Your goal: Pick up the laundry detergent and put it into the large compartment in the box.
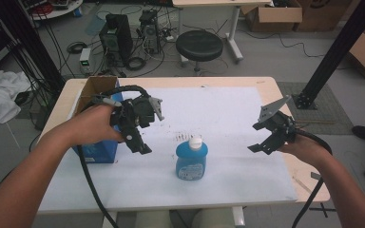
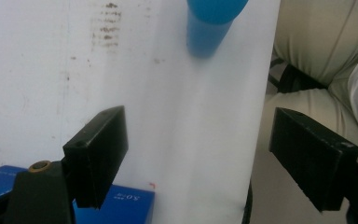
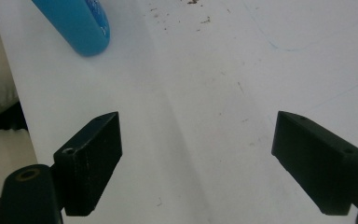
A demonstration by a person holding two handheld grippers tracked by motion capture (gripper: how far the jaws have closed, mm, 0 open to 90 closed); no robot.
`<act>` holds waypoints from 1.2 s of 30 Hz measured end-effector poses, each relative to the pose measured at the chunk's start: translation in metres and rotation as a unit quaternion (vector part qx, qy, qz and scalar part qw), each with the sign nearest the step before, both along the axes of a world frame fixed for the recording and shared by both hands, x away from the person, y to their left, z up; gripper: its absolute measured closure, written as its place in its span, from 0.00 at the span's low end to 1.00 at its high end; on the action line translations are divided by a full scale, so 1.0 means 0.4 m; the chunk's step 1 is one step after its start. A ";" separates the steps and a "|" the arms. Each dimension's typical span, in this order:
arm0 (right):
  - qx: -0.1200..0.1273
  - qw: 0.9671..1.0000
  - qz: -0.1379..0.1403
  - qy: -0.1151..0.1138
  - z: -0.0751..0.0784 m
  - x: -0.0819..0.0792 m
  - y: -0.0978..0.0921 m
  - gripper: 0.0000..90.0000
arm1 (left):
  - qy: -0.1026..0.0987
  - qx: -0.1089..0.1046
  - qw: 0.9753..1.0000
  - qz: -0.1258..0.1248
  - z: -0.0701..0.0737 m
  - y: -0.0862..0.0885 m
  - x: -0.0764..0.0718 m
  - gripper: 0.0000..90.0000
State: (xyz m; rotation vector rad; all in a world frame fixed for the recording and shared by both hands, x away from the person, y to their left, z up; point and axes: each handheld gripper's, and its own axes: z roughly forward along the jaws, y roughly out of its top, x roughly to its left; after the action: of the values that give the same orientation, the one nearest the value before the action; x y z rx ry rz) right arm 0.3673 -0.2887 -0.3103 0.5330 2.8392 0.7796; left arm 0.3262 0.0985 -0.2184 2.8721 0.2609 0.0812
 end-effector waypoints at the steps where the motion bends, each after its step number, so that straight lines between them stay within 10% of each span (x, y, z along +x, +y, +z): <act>1: 0.001 1.000 0.001 -0.001 0.000 -0.002 0.000 0.17 | -0.002 -0.001 1.000 0.000 0.002 -0.003 -0.002 0.22; 36: 0.011 1.000 0.006 -0.002 -0.002 -0.002 0.010 0.17 | -0.004 0.001 0.999 -0.053 -0.014 -0.184 -0.019 0.22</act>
State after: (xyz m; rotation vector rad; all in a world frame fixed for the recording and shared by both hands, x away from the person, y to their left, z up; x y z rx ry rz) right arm 0.3665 -0.2847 -0.3111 0.5173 2.8371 0.8130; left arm 0.3184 0.0251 -0.2242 2.8817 0.1075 0.0730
